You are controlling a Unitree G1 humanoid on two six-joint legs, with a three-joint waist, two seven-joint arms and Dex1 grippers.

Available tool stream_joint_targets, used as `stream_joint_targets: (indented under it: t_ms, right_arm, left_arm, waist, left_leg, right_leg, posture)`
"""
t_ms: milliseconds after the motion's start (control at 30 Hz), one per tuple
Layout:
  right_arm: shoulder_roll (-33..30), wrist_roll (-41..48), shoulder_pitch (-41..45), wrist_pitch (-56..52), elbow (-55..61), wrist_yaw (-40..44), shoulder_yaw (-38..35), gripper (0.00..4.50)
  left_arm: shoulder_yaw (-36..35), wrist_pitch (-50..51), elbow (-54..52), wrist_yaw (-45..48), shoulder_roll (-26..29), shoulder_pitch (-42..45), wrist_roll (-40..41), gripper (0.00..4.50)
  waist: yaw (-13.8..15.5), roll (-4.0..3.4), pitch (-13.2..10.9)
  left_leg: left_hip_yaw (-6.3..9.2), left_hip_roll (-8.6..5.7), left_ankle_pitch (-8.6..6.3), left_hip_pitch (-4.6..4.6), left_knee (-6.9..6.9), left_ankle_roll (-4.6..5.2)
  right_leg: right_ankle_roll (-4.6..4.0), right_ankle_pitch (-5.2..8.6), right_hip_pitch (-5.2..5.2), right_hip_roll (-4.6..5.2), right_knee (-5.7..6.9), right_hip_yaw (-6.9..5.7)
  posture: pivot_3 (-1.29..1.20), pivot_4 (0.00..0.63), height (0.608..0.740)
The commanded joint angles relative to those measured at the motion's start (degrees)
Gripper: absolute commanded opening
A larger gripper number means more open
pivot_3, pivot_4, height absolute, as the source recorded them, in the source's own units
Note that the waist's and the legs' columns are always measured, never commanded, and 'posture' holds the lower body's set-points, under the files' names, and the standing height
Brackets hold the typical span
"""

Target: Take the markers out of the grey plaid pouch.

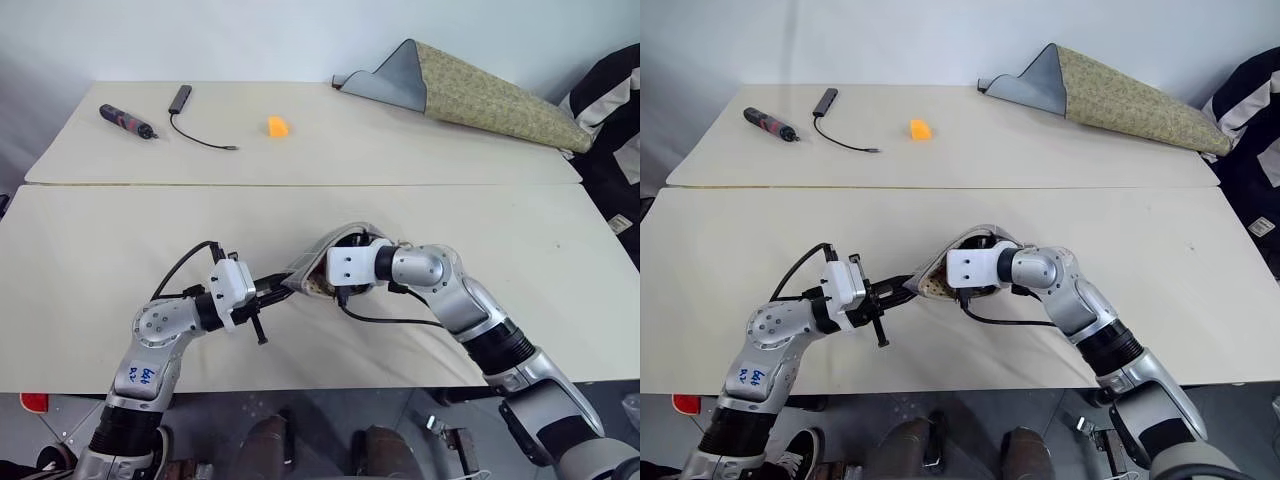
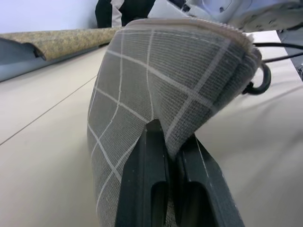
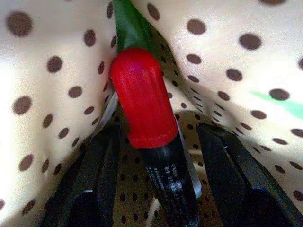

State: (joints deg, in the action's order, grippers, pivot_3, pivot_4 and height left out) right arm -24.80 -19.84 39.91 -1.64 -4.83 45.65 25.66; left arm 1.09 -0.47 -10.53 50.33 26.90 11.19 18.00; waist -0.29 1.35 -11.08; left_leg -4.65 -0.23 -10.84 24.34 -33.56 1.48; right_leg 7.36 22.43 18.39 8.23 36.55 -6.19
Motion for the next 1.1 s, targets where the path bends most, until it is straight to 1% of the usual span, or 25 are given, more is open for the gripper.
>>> stream_joint_targets:
  t_ms: [33, 167, 200, 267, 367, 533, 767, 867, 967, 1033, 1100]
  right_arm:
    - [0.2, -1.1, 0.5, 0.3, 0.1, -0.8, -0.2, 2.01]
    - [0.1, 0.2, -0.5, 0.0, 1.1, 0.1, -1.0, 0.78]
    - [0.1, 1.0, -0.7, -0.6, 1.9, 0.4, -1.9, 0.67]
    - [-1.9, 0.9, -0.4, -0.2, 3.7, 2.0, -2.6, 0.67]
    - [-4.7, 4.8, -0.5, -2.1, 9.3, 6.8, -5.0, 0.66]
    - [-5.9, 11.3, -1.4, -5.3, 14.9, 10.3, -7.8, 0.66]
    - [-8.9, 15.0, -3.4, -5.7, 15.9, 12.5, -10.0, 0.66]
    - [-9.2, 18.9, -3.8, -7.2, 16.3, 13.9, -12.0, 0.66]
    - [-8.1, 21.2, -3.7, -8.7, 16.4, 13.4, -12.7, 0.66]
    - [-6.1, 23.7, -3.1, -10.7, 17.4, 11.9, -13.6, 0.66]
    - [-4.2, 28.2, -2.4, -15.2, 19.5, 11.4, -15.3, 0.66]
  left_arm:
    - [0.2, -0.8, -4.2, 0.3, -0.9, 0.5, 2.5, 0.0]
    - [0.0, -0.5, -3.7, 0.1, -0.8, 0.3, 2.0, 0.0]
    - [-0.2, -1.0, -3.4, 0.0, -0.6, 0.1, 1.4, 0.0]
    - [-1.2, -1.4, -2.6, -0.6, -0.4, -0.1, 1.3, 0.0]
    - [-3.3, -1.9, -0.8, -1.4, 0.4, -0.1, 1.2, 0.0]
    - [-4.4, -4.3, 1.9, -1.5, 1.4, -0.4, 0.2, 0.0]
    - [-5.3, -7.0, 5.0, -1.7, 2.2, -0.4, -0.6, 0.0]
    - [-5.6, -8.0, 6.0, -1.6, 2.5, -0.7, -0.8, 0.0]
    - [-5.4, -8.2, 6.2, -1.6, 2.4, -0.4, -0.5, 0.0]
    - [-5.2, -7.8, 6.3, -1.7, 2.2, -0.1, -0.4, 0.0]
    - [-5.1, -8.1, 6.5, -1.7, 2.1, 0.0, -0.6, 0.0]
  waist:
    - [0.0, 0.0, 0.0]
    - [0.0, 0.0, 0.0]
    - [0.0, 0.0, 0.0]
    - [0.0, 0.0, 0.0]
    - [0.2, 0.0, 0.0]
    - [0.0, 0.0, 0.0]
    - [0.1, 0.0, 0.0]
    - [0.1, 0.0, 0.0]
    - [0.0, 0.0, 0.0]
    - [0.0, 0.0, 0.0]
    - [0.0, 0.0, 0.0]
  left_leg:
    - [0.0, 0.0, 0.0, 0.0, 0.0, 0.0]
    - [0.0, 0.0, 0.0, 0.0, -0.01, 0.0]
    - [0.01, 0.0, 0.0, 0.0, -0.01, 0.0]
    - [0.01, 0.0, 0.0, -0.01, -0.01, 0.0]
    - [0.01, -0.01, 0.0, 0.0, -0.02, 0.0]
    - [0.02, 0.0, -0.01, 0.0, -0.04, 0.02]
    - [0.01, 0.0, -0.02, 0.0, -0.05, 0.03]
    - [0.01, 0.01, -0.03, 0.0, -0.05, 0.03]
    - [0.01, 0.01, -0.03, -0.01, -0.05, 0.03]
    - [0.01, 0.01, -0.03, 0.0, -0.05, 0.03]
    - [0.01, 0.02, -0.03, 0.0, -0.05, 0.03]
  right_leg:
    - [0.0, 0.0, 0.0, 0.0, 0.0, 0.0]
    - [0.0, 0.0, -0.01, -0.01, 0.01, 0.0]
    - [0.0, 0.0, -0.02, 0.0, 0.01, 0.0]
    - [0.0, 0.0, -0.03, -0.01, 0.0, 0.0]
    - [0.0, 0.0, -0.03, 0.0, -0.01, 0.0]
    - [0.0, 0.0, -0.03, 0.09, -0.01, -0.01]
    - [0.0, 0.0, -0.03, 0.11, -0.02, -0.03]
    - [0.0, 0.0, -0.04, 0.13, -0.02, -0.03]
    - [0.0, 0.0, -0.03, 0.14, -0.01, -0.03]
    - [0.0, 0.0, -0.03, 0.16, -0.01, -0.03]
    - [0.0, 0.0, -0.03, 0.18, 0.0, -0.03]
  posture:
    - [0.0, 0.15, 0.74]
    - [0.0, 0.15, 0.74]
    - [0.0, 0.15, 0.74]
    - [0.0, 0.15, 0.74]
    - [0.0, 0.15, 0.74]
    - [0.0, 0.15, 0.74]
    - [0.0, 0.15, 0.74]
    - [0.0, 0.15, 0.74]
    - [0.0, 0.15, 0.74]
    - [0.0, 0.15, 0.74]
    - [0.0, 0.15, 0.74]
